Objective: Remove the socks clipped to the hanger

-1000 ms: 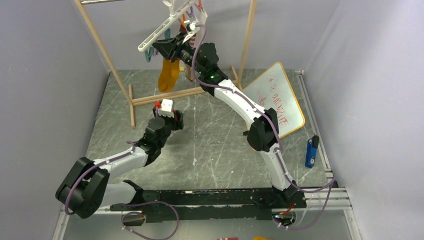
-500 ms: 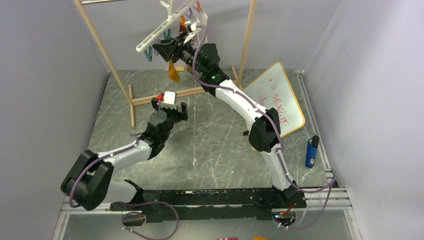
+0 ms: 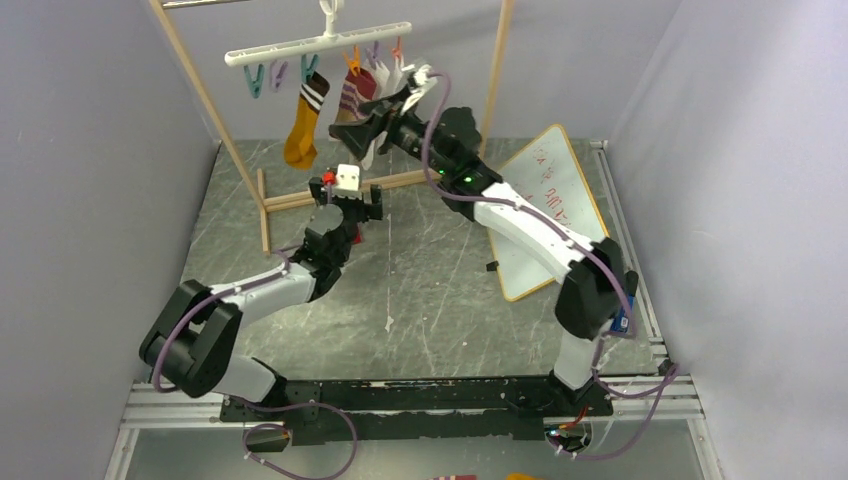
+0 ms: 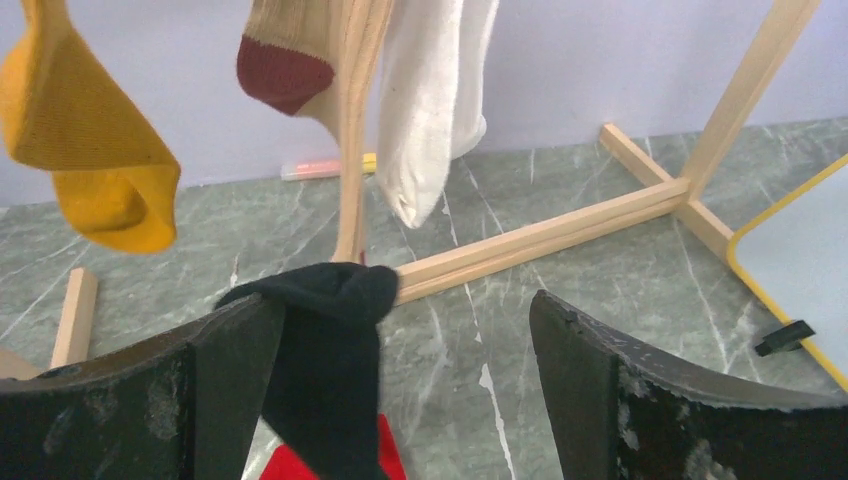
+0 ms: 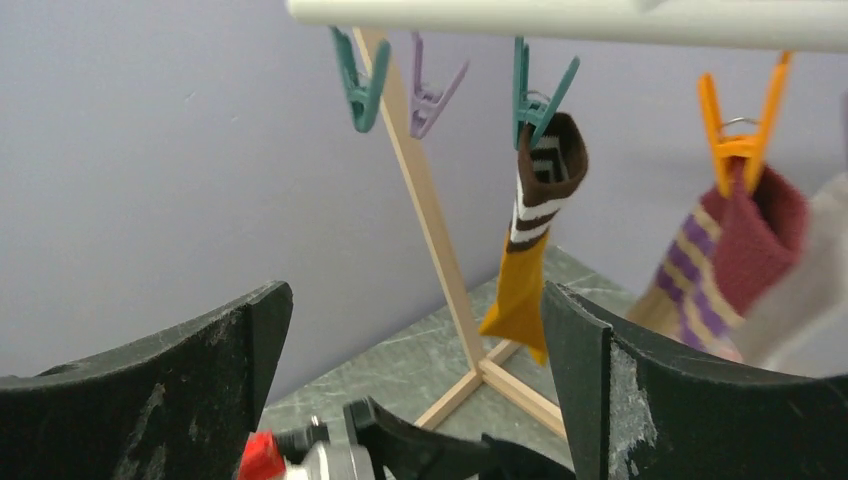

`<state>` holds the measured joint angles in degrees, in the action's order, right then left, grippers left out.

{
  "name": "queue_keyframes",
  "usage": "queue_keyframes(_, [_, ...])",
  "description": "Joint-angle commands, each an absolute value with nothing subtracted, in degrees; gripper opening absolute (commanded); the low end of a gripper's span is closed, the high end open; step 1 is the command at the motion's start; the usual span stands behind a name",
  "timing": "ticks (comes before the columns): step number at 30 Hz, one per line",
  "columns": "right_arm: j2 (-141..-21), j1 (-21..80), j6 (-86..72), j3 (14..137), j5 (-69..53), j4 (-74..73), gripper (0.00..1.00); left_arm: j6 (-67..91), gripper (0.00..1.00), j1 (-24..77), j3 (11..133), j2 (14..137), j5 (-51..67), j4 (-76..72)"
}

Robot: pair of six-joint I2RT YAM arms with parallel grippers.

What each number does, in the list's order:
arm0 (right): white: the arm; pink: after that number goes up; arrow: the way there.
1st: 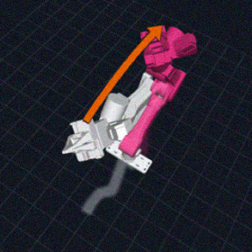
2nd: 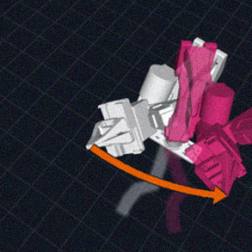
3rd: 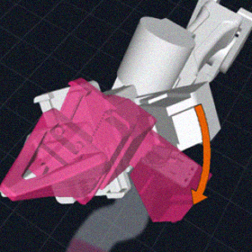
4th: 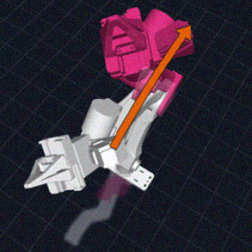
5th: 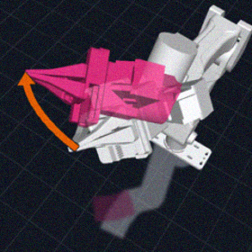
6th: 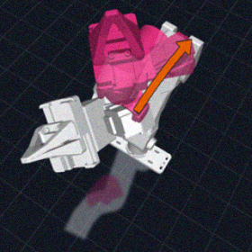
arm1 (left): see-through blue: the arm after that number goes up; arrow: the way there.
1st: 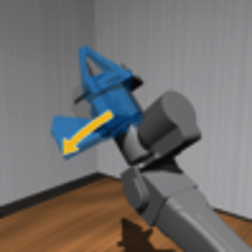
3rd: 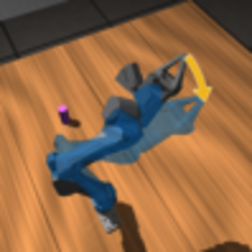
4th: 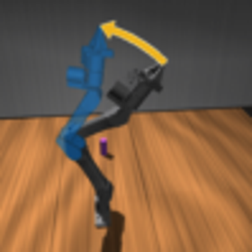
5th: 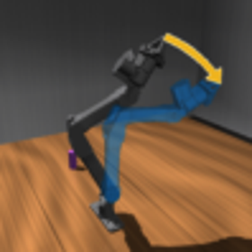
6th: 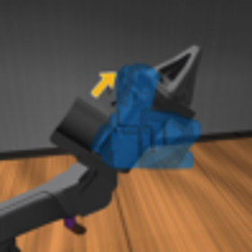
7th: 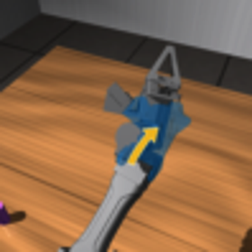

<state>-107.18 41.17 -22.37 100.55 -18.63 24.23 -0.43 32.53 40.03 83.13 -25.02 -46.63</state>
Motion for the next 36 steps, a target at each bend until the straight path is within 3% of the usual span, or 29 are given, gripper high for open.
queue_keyframes(1, [-96.45,38.99,-21.6,91.87,-16.13,32.14,1.0,-0.37,0.97,33.37,40.18,75.41,-26.27,-40.76])
queue_keyframes(13, [-84.04,37.95,-20.82,76.05,-11.13,33.1,1.0,17.42,0.95,34.16,35.99,58.71,-22.01,-7.82])
queue_keyframes(19, [-84.67,37.8,-21.53,75.76,-12.73,33.18,1.0,6.17,0.97,34.1,30.87,59.79,-35.0,-26.05])
queue_keyframes(27, [-84.43,37.75,-20.14,75.06,-13.03,31.65,1.0,-9.77,0.97,32.57,36.11,82.13,-34.37,-61.02])
queue_keyframes(36, [-83.97,37.53,-17.4,75.31,-13.16,29.53,1.0,-9.42,0.97,25.04,46.17,93.37,-29.8,-64.2])
